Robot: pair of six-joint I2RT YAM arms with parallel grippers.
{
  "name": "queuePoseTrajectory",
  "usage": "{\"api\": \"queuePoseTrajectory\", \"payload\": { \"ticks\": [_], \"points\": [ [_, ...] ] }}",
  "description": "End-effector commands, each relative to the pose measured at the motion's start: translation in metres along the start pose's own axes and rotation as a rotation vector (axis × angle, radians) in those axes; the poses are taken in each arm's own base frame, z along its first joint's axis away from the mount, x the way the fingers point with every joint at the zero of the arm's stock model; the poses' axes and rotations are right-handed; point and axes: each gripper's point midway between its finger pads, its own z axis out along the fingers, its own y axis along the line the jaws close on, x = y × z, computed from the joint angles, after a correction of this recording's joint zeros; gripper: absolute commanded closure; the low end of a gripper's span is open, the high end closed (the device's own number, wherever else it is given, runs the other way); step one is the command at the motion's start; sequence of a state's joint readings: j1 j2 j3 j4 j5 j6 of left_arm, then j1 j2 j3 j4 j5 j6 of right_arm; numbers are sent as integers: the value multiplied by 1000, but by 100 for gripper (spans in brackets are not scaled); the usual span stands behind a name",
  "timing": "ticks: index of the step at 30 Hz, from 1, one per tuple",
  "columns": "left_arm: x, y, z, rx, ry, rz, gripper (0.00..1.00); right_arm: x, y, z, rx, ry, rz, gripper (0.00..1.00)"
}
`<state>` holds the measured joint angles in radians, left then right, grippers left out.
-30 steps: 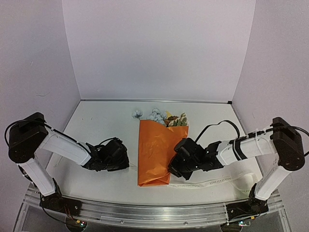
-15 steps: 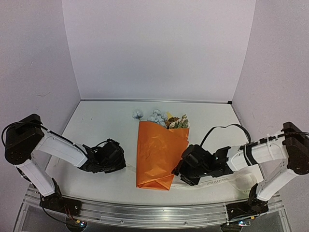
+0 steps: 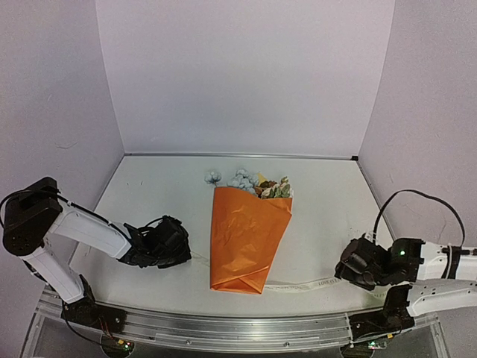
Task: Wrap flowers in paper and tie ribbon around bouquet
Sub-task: Move the folded bouquet with the ribbon, then pick up the right side of the ribbon from the center of the board.
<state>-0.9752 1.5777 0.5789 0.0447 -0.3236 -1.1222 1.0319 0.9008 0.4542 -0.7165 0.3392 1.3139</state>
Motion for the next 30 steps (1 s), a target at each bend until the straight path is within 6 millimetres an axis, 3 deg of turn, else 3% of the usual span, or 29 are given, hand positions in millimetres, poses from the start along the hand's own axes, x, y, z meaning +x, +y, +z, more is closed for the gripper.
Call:
{"api": "queuePoseTrajectory", "payload": {
  "ticks": [1,4,9,20,24,30],
  "points": [
    [-3,-4,-7,18,-4,14,97,-14,-85,6,225,-90,-3,32],
    [-4,-4,-8,22,-2,17,96,-8,-107,14,258,-68,87,34],
    [-4,-4,-9,23,-2,26,96,-7,-121,21,275,-55,164,32],
    [-5,-5,-9,22,-3,38,96,4,-120,41,263,57,326,33],
    [-5,-5,-9,19,-2,47,96,-2,-117,43,254,43,332,34],
    [-5,-4,-7,12,0,47,96,-6,-113,48,261,71,345,44]
  ]
}}
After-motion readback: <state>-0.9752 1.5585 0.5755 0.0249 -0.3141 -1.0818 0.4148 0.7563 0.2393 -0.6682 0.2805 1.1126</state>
